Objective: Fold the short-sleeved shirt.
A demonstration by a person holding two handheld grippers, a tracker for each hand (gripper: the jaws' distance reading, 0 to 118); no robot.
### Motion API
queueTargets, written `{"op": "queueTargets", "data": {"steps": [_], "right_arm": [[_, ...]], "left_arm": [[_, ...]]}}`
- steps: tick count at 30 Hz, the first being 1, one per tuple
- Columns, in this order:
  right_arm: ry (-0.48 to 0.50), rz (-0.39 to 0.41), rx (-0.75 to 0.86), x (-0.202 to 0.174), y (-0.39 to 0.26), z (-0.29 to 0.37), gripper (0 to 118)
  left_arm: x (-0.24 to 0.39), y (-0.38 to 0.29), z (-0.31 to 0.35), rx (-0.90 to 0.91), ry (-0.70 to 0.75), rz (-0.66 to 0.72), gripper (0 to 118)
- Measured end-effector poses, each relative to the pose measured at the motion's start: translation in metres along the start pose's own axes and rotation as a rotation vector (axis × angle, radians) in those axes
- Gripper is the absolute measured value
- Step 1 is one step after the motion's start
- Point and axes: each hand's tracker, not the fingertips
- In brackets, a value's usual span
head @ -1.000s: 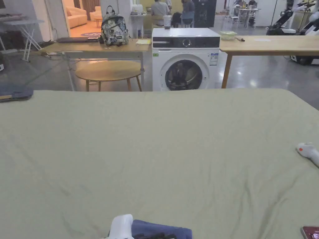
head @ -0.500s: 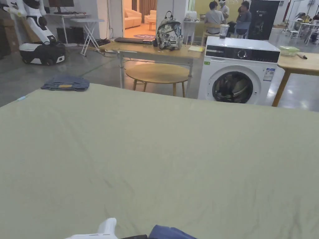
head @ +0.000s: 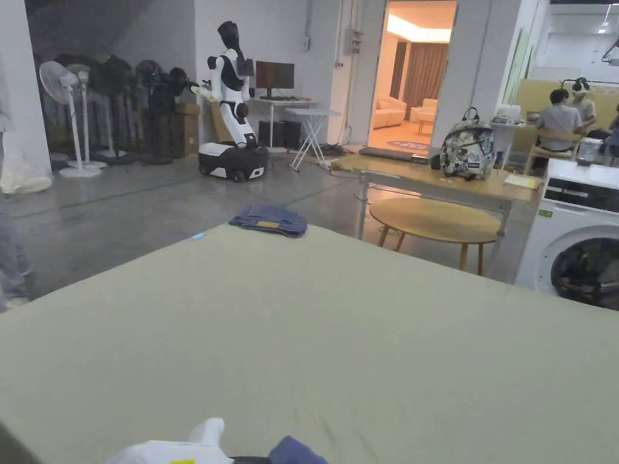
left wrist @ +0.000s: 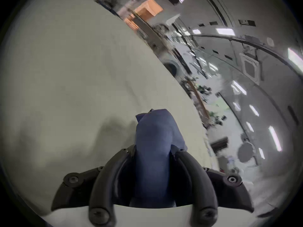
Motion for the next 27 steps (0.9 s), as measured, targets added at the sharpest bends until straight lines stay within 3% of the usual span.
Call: {"op": "queueTargets", "data": {"steps": [3, 4, 6, 7, 10, 12, 14, 17, 21, 23, 24, 27], "right_arm": [[0.020, -0.005, -0.004, 0.014, -0.012, 0.015, 0], [0.009, 0.000, -0.010, 0.018, -0.015, 0.018, 0], [-0.035, -0.008, -0.038, 0.024, -0.018, 0.022, 0], [-0.051, -0.011, -0.047, 0.027, -0.018, 0.022, 0], [-0.075, -0.017, -0.026, 0.032, -0.019, 0.030, 0], [-0.089, -0.027, 0.013, 0.036, -0.014, 0.035, 0], [-0.107, -0.029, 0.060, 0.041, -0.006, 0.039, 0], [-0.107, -0.053, 0.077, 0.049, 0.012, 0.035, 0], [-0.165, 0.049, 0.193, 0.034, 0.038, 0.045, 0], [-0.177, 0.086, 0.269, 0.023, 0.050, 0.055, 0], [-0.187, 0.095, 0.300, 0.019, 0.055, 0.059, 0], [-0.202, 0.120, 0.387, 0.010, 0.065, 0.068, 0]], "left_arm": [[-0.034, 0.048, 0.042, 0.048, 0.119, 0.034, 31], [-0.055, 0.066, 0.045, 0.061, 0.160, 0.026, 36], [-0.063, 0.084, 0.053, 0.073, 0.224, -0.014, 80], [-0.066, 0.090, 0.055, 0.093, 0.251, -0.008, 91], [-0.048, 0.101, 0.064, 0.103, 0.396, -0.064, 91], [-0.033, 0.107, 0.075, 0.110, 0.411, -0.087, 91], [-0.005, 0.106, 0.089, 0.172, 0.484, -0.206, 91], [0.058, 0.088, 0.105, 0.287, 0.428, -0.402, 91], [0.148, 0.042, 0.115, 0.460, 0.218, -0.587, 91], [0.186, 0.017, 0.108, 0.494, 0.160, -0.682, 86], [0.205, 0.004, 0.100, 0.502, 0.148, -0.722, 77], [0.243, -0.032, 0.076, 0.511, 0.087, -0.825, 10]]}}
